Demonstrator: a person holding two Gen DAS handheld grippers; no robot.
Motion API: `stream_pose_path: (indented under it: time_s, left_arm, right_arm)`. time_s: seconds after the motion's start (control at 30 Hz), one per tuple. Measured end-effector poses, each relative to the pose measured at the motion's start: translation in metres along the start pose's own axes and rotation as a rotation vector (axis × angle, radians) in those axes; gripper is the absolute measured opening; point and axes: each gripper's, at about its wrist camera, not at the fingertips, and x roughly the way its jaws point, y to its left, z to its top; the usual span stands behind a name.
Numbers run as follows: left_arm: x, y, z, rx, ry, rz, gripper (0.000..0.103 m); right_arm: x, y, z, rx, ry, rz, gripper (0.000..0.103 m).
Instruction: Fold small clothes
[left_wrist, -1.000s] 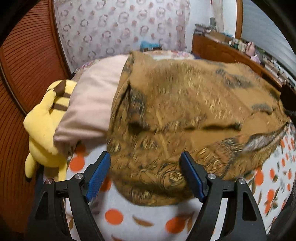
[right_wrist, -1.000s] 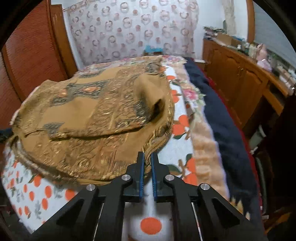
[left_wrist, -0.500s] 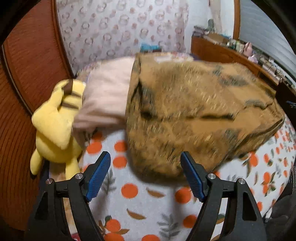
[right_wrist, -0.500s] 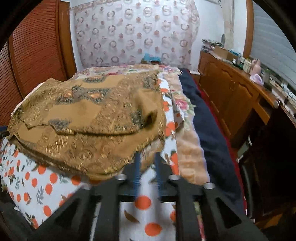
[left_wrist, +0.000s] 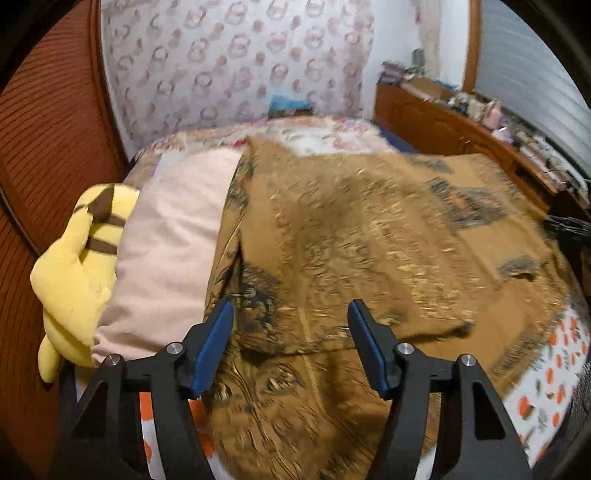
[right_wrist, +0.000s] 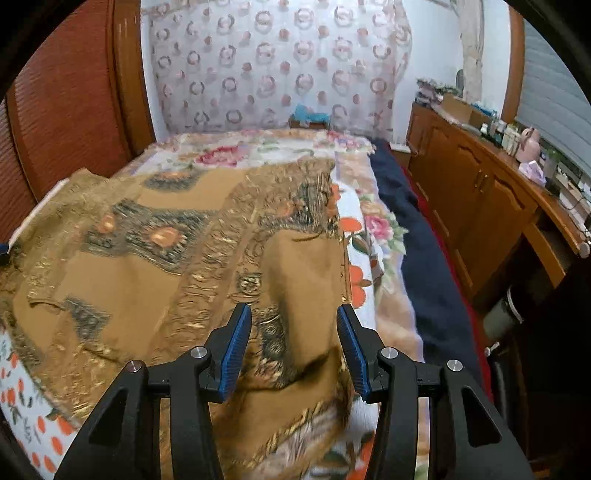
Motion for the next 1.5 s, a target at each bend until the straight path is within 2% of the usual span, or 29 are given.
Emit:
stream_pose_path:
  time_s: [0.13, 0.23, 0.3, 0.33, 0.47, 0.57, 0.63, 0.83, 0.93, 1.0, 1.1, 1.13, 1.17, 1.2, 1.27, 1.33, 1.5]
  left_arm:
    - [0.019, -0.001, -0.003, 0.035, 0.055, 0.035, 0.064]
    - [0.019, -0.001, -0.003, 0.035, 0.043, 0.041, 0.063]
    - [0.015, -0.002, -0.003, 0.049, 0.019, 0.038, 0.029]
    - [0.013, -0.003, -0.004, 0.057, 0.021, 0.051, 0.007]
    - [-0.013, -0.005, -0.004, 0.051, -0.048, -0.008, 0.005]
    - [-0.042, -0.004, -0.006, 0.025, -0.097, -0.077, 0.005]
    - [-0.06, -0.006, -0.011, 0.026, -0.122, -0.094, 0.005]
    - [-0.091, 0.006, -0.031, -0.026, -0.121, -0.142, 0.005]
    - [-0.087, 0.007, -0.048, -0.029, -0.079, -0.097, 0.005]
    - [-0.079, 0.005, -0.056, -0.017, -0.051, -0.076, 0.008]
    - [-0.069, 0.007, -0.063, -0.017, -0.038, -0.044, 0.034]
    - [-0.068, 0.009, -0.063, -0.026, -0.04, -0.041, 0.048]
    - [-0.066, 0.012, -0.063, -0.04, -0.045, -0.041, 0.053]
    - [-0.063, 0.014, -0.062, -0.048, -0.045, -0.034, 0.055]
    - [-0.056, 0.019, -0.06, -0.061, -0.043, -0.017, 0.07]
    - [-0.045, 0.024, -0.059, -0.079, -0.014, -0.022, 0.072]
    - [-0.022, 0.025, -0.061, -0.1, 0.043, -0.055, 0.072]
  right_arm:
    - [0.01, 0.007, 0.005, -0.035, 0.023, 0.0, 0.011]
    - [0.004, 0.01, 0.005, -0.064, -0.01, 0.0, 0.004]
    - [-0.009, 0.01, 0.003, -0.062, -0.054, 0.002, 0.004]
    - [-0.016, 0.009, 0.002, -0.053, -0.077, 0.013, 0.003]
    - [-0.043, 0.01, -0.001, -0.049, -0.152, 0.027, 0.003]
    - [-0.061, 0.009, -0.005, -0.044, -0.177, 0.042, 0.002]
    - [-0.073, 0.007, -0.011, -0.032, -0.195, 0.04, 0.002]
    - [-0.096, -0.002, -0.036, -0.016, -0.196, 0.052, 0.002]
    - [-0.101, -0.003, -0.048, -0.018, -0.158, 0.044, 0.002]
    - [-0.096, -0.003, -0.058, -0.026, -0.106, 0.032, 0.002]
    - [-0.085, 0.002, -0.063, -0.052, -0.065, -0.003, 0.004]
    - [-0.082, 0.004, -0.062, -0.056, -0.06, -0.027, 0.012]
    - [-0.082, 0.007, -0.061, -0.058, -0.063, -0.045, 0.023]
    - [-0.084, 0.009, -0.06, -0.056, -0.073, -0.038, 0.028]
    - [-0.084, 0.016, -0.052, -0.051, -0.094, 0.0, 0.047]
    - [-0.087, 0.025, -0.051, -0.066, -0.113, 0.017, 0.056]
    - [-0.064, 0.04, -0.051, -0.079, -0.118, 0.08, 0.058]
